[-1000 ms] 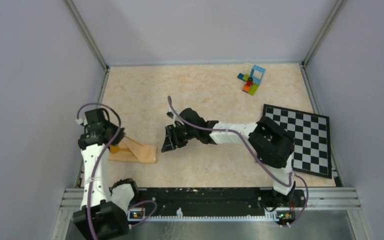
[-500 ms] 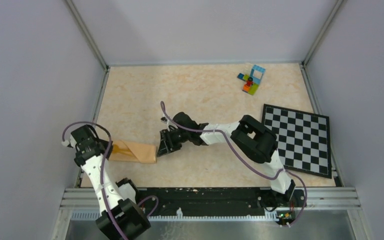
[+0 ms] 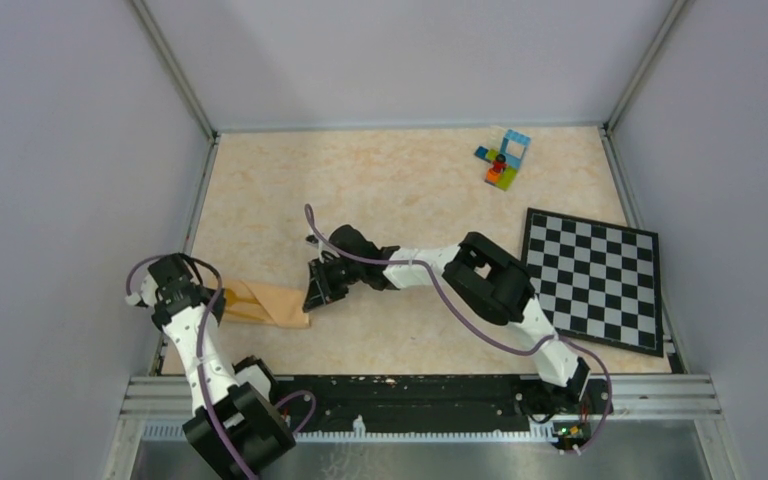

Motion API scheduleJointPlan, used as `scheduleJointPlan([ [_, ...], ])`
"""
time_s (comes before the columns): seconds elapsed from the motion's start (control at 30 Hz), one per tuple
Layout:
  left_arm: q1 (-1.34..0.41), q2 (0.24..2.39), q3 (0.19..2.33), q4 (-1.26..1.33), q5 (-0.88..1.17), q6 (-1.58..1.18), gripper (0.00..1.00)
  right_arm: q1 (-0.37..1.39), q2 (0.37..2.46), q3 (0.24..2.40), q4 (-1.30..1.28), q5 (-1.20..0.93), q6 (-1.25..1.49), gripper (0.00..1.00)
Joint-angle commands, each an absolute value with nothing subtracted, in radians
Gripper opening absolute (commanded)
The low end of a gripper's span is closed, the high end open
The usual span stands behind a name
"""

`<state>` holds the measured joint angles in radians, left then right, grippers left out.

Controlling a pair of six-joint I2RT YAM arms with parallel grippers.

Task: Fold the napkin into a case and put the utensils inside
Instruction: Insert the knife into the folded napkin.

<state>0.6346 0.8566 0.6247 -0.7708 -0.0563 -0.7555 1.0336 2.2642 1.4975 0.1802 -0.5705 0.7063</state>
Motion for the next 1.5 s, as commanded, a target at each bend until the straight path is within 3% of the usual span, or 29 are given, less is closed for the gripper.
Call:
scheduleJointPlan([
  [0.0, 0.643, 0.887, 0.646, -0.744, -0.097, -0.790, 0.00, 1.049, 2.300, 1.558, 0.179, -0.586, 0.694, 0.15],
  [0.33, 0.644, 0.962, 0.620, -0.662, -0.080, -0.848, 0.00, 1.049, 2.310, 1.552, 0.184, -0.581, 0.704, 0.00],
  [0.73, 0.647, 1.015, 0.599, -0.645, -0.078, -0.885, 0.00, 1.048, 2.306, 1.543, 0.196, -0.576, 0.707, 0.00],
  [1.07, 0.647, 1.098, 0.579, -0.628, 0.118, -0.909, 0.00, 1.049, 2.303, 1.537, 0.206, -0.578, 0.710, 0.00],
  [1.47, 0.644, 1.066, 0.515, -0.654, 0.217, -0.948, 0.00, 1.049, 2.298, 1.528, 0.224, -0.583, 0.719, 0.00],
])
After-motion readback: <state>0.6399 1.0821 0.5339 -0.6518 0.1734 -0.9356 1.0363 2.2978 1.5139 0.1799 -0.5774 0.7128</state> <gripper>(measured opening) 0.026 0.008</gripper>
